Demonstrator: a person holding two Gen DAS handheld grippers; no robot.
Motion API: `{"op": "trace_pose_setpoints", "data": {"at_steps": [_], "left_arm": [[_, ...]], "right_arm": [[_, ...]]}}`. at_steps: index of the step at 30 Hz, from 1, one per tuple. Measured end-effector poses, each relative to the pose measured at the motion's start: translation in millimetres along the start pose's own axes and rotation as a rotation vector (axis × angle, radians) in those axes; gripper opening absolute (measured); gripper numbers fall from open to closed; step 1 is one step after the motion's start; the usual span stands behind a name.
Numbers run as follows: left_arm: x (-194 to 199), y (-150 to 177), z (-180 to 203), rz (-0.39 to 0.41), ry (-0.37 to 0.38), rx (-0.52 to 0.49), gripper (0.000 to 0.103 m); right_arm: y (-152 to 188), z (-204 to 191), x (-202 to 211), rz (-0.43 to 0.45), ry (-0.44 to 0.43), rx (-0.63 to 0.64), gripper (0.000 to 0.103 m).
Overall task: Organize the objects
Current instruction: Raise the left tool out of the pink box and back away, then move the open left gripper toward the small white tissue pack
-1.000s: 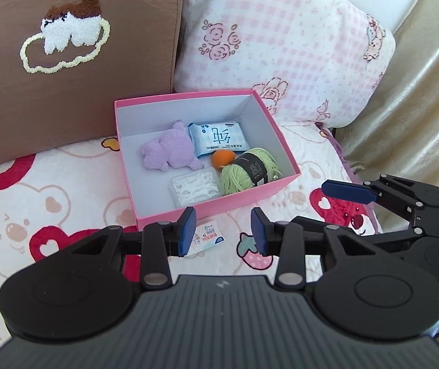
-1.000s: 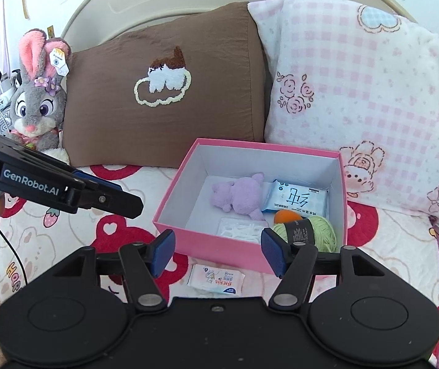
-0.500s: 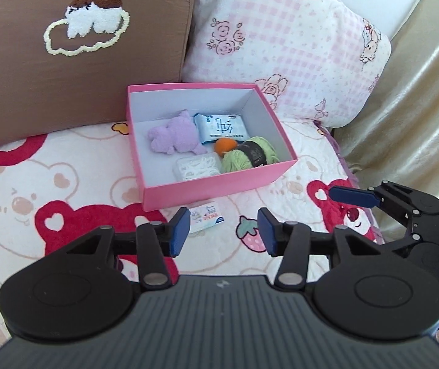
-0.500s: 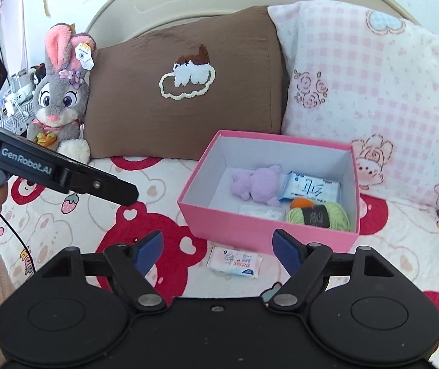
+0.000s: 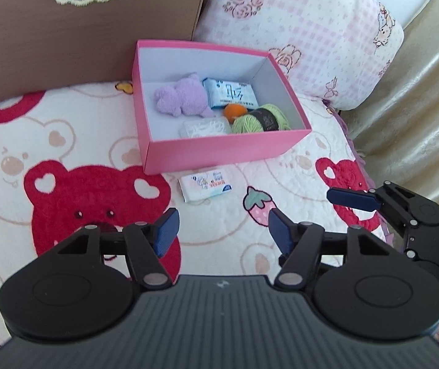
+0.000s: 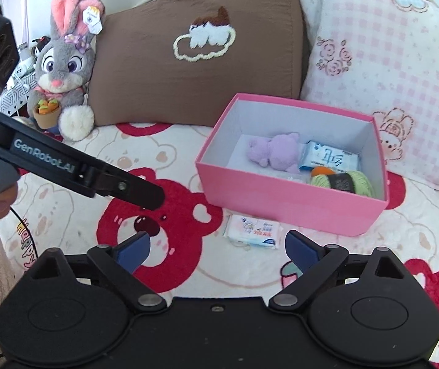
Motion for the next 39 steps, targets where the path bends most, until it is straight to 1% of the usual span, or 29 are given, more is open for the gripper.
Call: {"op": "trace_pose_setpoints", "data": {"at_steps": [5,8,10,14,18,20,22,28,31,34,37,39], "left_arm": [[-16,5,-12,-0.016,0.002,0.010,0.071],[-25,7,-17,-0.017,0.008,0.010,0.073],[-30,7,-21,-0.011,0.004,0.009,0.075],[-37,6,-28,0.013,-0.008,0.004,0.078],[-40,2,-35,0.053,0.007,0.002,0.082],[-43,0,-39,0.075,0.015,0.006,0.084],[-47,-1,-46,0.086,0.007,0.027,0.085],[-72,-3,-64,0.084,0.036,0.087,0.085],[-85,-2,-70,0.087,0.042,0.093,0.085],[-97,-1,-72,0.091,0.063,0.100,0.085],[-106,-1,-72,0.100,0.052,0.094,0.085],[-110,-1,-72,0.104,0.058,0.093,0.085]], "right_arm": [[3,-15,-11,0.016,0.008,0.055,0.097],[2,-20,-17,0.044,0.021,0.082,0.097],[0,-21,-19,0.073,0.015,0.094,0.096],[-3,-23,-29,0.094,0.016,0.121,0.097],[-6,-21,-43,0.103,0.036,0.116,0.096],[-7,-18,-49,0.119,0.056,0.103,0.096],[-7,-14,-55,0.132,0.088,0.090,0.096],[-4,-10,-76,0.092,0.129,0.105,0.096],[-3,-3,-86,0.059,0.135,0.066,0.096],[-3,4,-94,0.038,0.125,0.018,0.096],[0,9,-104,0.023,0.158,0.012,0.096],[2,12,-112,0.017,0.175,0.023,0.096]]}}
Point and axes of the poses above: each gripper's, at about its wrist camera, not at the fingertips, and x roughly against the way its jaws point, z to its right, y to its underside, the point moved 7 cm from there along -x, roughly the way its jaws point, and after that the axes turned 10 degrees about -z, right-handed, at the moved point
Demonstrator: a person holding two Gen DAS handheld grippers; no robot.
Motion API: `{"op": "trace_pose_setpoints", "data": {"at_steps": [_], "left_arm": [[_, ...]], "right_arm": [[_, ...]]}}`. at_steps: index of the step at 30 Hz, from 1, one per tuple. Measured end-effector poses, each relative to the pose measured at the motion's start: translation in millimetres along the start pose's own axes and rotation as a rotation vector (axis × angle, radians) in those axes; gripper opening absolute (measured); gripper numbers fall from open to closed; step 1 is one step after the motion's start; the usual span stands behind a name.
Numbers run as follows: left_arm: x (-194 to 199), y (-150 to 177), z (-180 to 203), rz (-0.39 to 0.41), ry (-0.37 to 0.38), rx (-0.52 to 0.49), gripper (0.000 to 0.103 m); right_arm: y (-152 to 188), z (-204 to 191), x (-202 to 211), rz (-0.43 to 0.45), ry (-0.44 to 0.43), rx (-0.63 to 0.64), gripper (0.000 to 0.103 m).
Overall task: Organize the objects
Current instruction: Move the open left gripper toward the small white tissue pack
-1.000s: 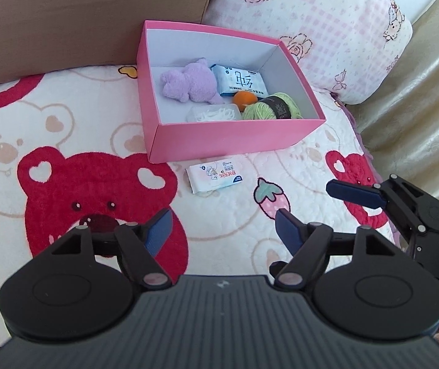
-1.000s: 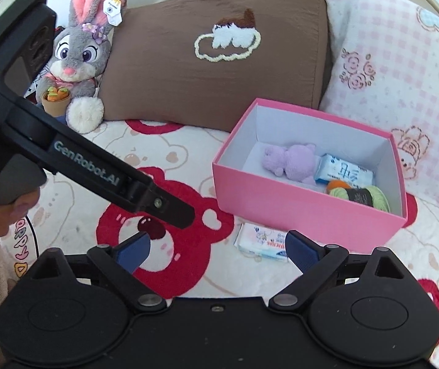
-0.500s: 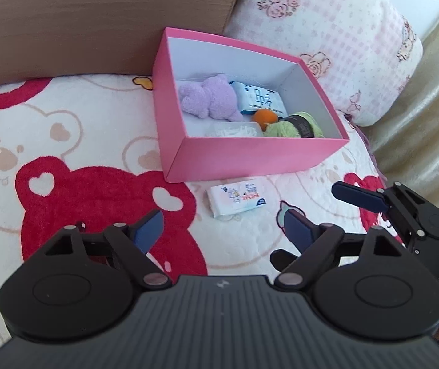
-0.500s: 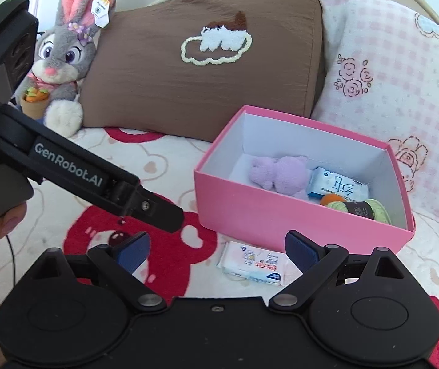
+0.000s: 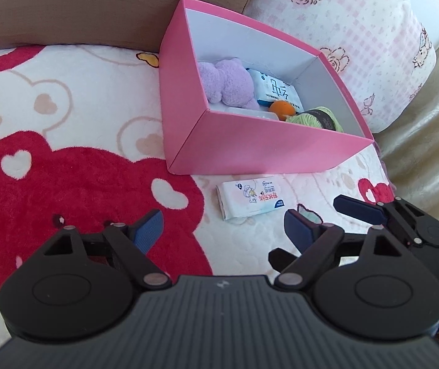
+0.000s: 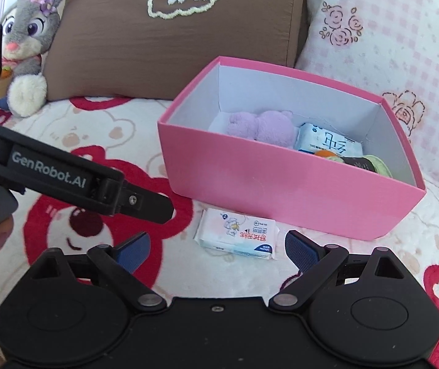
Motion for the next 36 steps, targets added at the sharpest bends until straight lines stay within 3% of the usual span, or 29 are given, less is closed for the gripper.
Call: {"op": "trace_pose_setpoints", "data": {"at_steps": [21,26,32,36], "left_arm": [[-50,-4,-9,0.040,0.069,-0.031,0.084],[-59,-3,-5,0.029,0.099,-0.040,0.082],[-63,-6,1,0.057,0.103,-0.052,0.070],[-75,-11,2,0.047,0.101,-0.005,0.050]], "right_arm": [[11,7,-66,-0.030,0.046,0.049,0.096],[15,14,-75,-0.034,0.019,0.025,0.096],[19,18,-81,-0.026,-0.025,0.005,0.096],[22,20,-84,-0.028,-0.046,0.006,0.096]]}}
Point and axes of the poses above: each gripper's, at about its wrist camera, not at the fingertips, and x roughly against the way its jaws point, z to its right, y to its underside, the point moved 7 cm from there along -x, roughly the way its jaws point, and after that the axes turned 10 degrees about -z, right-handed, at the moved point
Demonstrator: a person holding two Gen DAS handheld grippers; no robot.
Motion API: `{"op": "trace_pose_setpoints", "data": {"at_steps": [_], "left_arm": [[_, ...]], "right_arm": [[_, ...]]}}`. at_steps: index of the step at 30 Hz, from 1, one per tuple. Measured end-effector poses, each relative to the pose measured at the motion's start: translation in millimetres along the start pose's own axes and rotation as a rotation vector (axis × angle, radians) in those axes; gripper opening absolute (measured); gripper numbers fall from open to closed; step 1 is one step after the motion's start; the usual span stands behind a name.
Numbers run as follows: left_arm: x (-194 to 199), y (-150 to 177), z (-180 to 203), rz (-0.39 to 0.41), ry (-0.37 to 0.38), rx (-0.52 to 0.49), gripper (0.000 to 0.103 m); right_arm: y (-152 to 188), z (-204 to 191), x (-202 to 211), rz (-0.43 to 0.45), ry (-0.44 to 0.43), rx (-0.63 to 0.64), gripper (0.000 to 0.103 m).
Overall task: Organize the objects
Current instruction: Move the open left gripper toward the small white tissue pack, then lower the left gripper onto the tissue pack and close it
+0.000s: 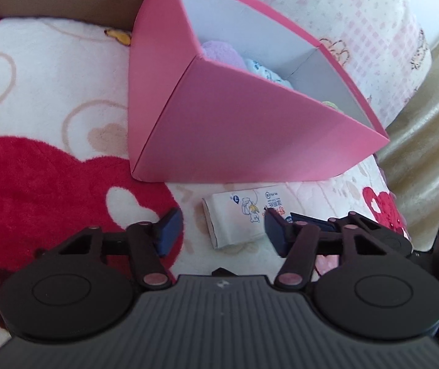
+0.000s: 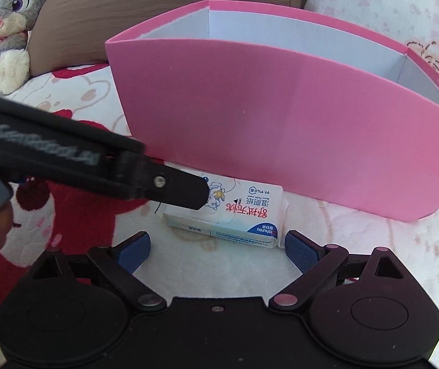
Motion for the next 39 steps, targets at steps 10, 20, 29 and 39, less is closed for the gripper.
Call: {"op": "trace_pose_setpoints", "data": {"at_steps": [10,20,29,39], "left_arm": [[-3,1,1,-0.091,0.026,0.031,0.023],[-3,8,10,-0.188,0.031,0.021,0.023],[-3,10,3,-0.180,-0.028,0.007,0.025],[-3,12,9,-0.135,-0.029,-0.050,0.022]], "right_arm": [[-4,-7,2,0.018,0.052,-0.001,0.096],[2,-16,8,0.000,0.027,-0.030,0.096],[8,-10,5,0.010,0.054,-0.064,0.086],[14,-14,-1,0.012,0.068,-0.104,0.083]]}}
Point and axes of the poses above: each gripper's, at about its wrist camera, not at the fingertips, and x roughly against the way its jaws point, z to its right, y to its underside, the point moved 7 cm from there along -x, roughly the way its jaws point, and after that the axes turned 10 degrees about -z, right-handed, at the moved point
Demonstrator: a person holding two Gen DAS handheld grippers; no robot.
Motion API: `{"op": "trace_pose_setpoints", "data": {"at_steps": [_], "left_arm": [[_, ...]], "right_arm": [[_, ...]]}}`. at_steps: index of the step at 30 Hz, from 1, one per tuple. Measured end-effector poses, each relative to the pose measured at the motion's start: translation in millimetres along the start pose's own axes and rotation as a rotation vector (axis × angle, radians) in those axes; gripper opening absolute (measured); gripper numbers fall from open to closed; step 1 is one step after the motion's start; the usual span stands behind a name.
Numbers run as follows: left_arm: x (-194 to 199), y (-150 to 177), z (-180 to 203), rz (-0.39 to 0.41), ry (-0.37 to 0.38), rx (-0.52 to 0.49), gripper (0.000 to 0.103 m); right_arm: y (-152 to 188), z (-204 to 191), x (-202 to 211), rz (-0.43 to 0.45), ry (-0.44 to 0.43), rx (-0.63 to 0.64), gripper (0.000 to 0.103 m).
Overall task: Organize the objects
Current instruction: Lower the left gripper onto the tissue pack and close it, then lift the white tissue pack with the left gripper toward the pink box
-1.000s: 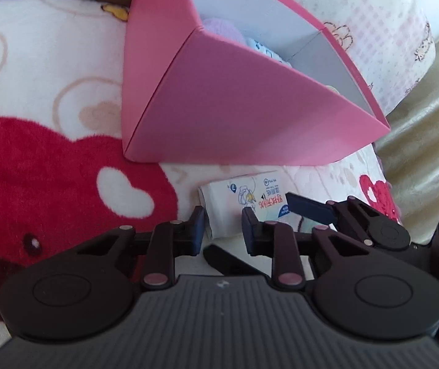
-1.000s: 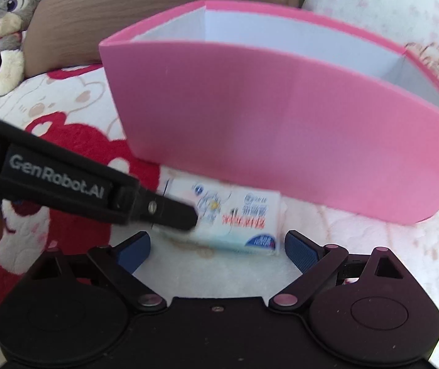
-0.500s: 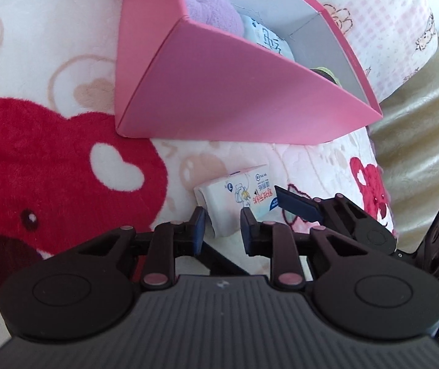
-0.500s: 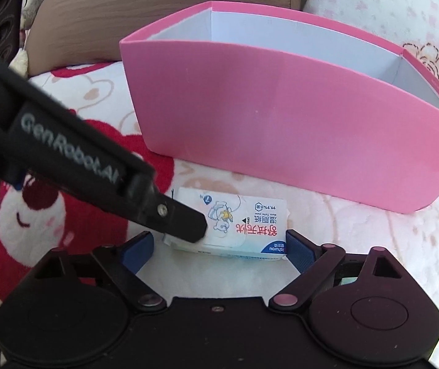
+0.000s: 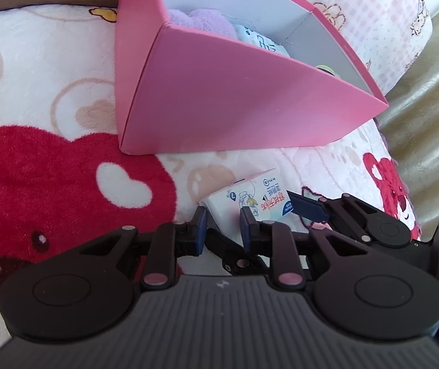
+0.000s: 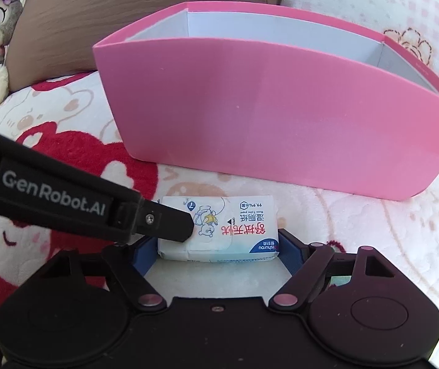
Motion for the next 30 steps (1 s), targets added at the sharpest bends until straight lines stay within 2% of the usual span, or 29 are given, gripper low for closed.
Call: {"op": "trace_pose_setpoints", "data": {"at_steps": [6,17,19,22,30], "left_arm": [[6,3,5,-0.023,0.034,0.029,0.022],[28,9,26,0.001,-0.002,-0.016,0.022],[30,10,28,-0.001,-0.001,-0.014,0.022],[36,11,30,0.005,0.000,-0.013,0.022],[52,15,35,-0.002,-0.006,-0.025,0.022]], "right_arm": [[7,-1,11,-0.015,0.007,0.002,0.083],[10,2,36,-0.017,-0.029,-0.026,0.083],[-2,-3,18,-0.019,-0.025,-0.020,0.083],[-2,6,26,-0.017,-0.029,-0.024,0.083],[-1,0,39,-0.032,-0.035,-0.017,0.083]]}}
Point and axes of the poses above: each gripper's, at about its wrist camera, not at the fingertips, and x roughly against the way its jaws point, z to its right, y to its underside, the point moved 7 cm from there along -x, roughly the way its jaws point, and after that the axes turned 10 degrees about -z, right-handed, at the moved point
